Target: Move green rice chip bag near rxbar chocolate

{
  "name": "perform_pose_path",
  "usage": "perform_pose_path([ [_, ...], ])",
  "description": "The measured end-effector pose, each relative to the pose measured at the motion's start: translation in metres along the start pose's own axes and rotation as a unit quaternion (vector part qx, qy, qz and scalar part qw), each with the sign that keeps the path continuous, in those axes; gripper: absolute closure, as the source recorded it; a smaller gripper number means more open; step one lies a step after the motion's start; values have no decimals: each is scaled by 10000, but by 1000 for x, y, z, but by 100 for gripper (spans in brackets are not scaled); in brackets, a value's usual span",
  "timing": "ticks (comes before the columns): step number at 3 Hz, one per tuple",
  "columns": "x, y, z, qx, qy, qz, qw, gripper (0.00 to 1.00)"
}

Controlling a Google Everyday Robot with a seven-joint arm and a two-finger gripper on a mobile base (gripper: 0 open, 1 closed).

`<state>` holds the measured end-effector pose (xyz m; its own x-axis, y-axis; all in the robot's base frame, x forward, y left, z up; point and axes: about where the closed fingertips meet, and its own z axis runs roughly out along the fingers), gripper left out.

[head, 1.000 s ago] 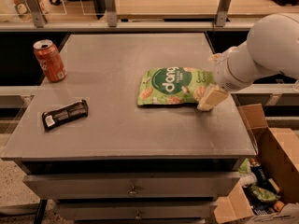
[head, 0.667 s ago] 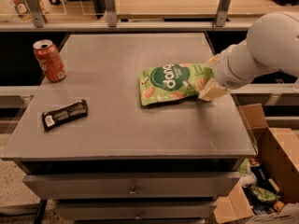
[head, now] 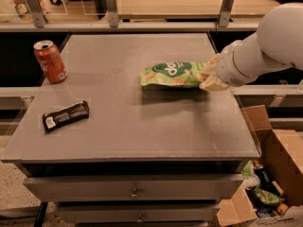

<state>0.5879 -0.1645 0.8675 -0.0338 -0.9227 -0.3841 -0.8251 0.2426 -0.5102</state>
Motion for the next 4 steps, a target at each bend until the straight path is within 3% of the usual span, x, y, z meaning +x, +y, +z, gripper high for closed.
perform_pose_path([
  [1, -12, 0, -11, 19, -230, 37, 9997, 100],
  [3, -36, 6, -24, -112, -732, 152, 9971, 100],
  [4, -63, 26, -28, -419, -1065, 22, 9934, 100],
])
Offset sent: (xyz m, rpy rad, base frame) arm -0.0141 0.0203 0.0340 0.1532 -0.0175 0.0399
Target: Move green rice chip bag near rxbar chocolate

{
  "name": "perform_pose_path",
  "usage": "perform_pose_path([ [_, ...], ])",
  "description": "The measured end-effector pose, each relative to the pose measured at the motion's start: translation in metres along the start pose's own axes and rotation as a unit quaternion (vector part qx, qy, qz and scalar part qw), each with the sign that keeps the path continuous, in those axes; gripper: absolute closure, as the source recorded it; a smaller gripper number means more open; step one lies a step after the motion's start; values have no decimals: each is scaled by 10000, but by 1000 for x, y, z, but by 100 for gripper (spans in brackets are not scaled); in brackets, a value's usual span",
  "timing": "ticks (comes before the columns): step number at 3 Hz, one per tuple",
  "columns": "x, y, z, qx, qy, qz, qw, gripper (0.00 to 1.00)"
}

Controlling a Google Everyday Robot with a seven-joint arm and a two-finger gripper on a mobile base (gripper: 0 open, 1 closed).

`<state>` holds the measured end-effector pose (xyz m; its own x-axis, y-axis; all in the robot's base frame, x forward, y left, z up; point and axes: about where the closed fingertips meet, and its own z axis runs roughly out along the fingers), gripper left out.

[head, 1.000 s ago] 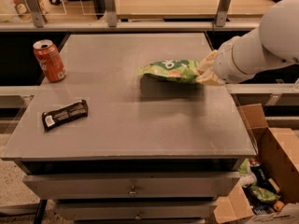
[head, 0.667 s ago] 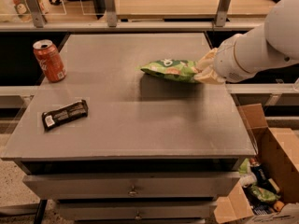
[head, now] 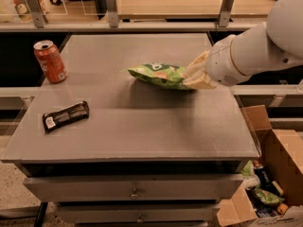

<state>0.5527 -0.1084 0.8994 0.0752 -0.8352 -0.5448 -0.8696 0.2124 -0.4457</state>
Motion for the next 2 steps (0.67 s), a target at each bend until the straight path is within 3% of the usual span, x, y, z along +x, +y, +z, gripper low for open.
perform_pose_path([
  [2, -56, 49, 7, -616, -555, -427, 9956, 100],
])
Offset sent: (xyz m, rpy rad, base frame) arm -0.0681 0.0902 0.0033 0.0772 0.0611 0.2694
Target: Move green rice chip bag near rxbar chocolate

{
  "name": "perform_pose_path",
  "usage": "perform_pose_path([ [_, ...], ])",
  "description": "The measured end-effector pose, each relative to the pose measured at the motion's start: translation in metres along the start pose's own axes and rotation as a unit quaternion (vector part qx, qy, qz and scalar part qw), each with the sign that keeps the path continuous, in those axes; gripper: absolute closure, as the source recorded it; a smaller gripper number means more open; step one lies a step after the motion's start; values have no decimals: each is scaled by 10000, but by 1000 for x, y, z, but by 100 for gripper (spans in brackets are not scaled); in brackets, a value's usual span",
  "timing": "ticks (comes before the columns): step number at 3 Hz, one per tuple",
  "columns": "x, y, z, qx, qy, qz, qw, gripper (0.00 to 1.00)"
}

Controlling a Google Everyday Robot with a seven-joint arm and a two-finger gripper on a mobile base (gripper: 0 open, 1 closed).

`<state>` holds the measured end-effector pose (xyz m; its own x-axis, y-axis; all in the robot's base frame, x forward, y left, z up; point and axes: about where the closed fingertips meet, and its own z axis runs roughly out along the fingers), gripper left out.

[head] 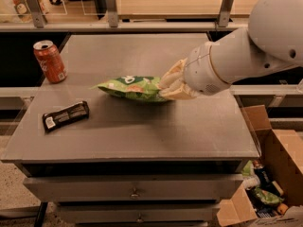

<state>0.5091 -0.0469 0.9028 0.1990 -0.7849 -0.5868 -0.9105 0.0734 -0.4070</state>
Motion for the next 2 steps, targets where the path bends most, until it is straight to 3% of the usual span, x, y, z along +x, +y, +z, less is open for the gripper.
perform_pose_path([
  [2, -43, 25, 14, -362, -459, -347, 9977, 100],
])
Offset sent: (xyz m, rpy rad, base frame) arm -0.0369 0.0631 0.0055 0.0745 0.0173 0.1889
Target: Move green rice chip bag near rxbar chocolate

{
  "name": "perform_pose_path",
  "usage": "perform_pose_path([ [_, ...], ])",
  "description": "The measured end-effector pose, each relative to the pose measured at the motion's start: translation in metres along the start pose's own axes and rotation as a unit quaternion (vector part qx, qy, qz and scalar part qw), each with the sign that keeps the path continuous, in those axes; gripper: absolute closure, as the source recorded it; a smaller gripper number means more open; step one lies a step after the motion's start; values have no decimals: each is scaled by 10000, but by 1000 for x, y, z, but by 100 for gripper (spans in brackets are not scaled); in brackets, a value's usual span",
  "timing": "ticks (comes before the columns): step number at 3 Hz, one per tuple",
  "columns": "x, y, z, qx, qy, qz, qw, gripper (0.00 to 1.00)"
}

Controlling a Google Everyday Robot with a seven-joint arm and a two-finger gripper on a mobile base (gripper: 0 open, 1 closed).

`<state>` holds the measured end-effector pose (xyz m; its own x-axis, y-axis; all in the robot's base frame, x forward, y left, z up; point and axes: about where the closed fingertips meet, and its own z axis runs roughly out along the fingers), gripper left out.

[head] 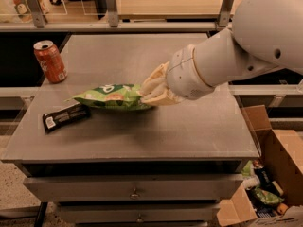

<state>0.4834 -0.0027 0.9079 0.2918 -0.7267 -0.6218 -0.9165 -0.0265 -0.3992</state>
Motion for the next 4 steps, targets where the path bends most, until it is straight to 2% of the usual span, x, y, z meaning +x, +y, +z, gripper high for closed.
perform_pose_path([
  [1, -9, 6, 11, -277, -71, -48, 9996, 84],
  [2, -10, 11, 22, -452, 116, -12, 9989, 60],
  [3, -9, 15, 27, -467, 279, 41, 9985, 38],
  [4, -11, 15, 27, -474, 277, 27, 9985, 14],
])
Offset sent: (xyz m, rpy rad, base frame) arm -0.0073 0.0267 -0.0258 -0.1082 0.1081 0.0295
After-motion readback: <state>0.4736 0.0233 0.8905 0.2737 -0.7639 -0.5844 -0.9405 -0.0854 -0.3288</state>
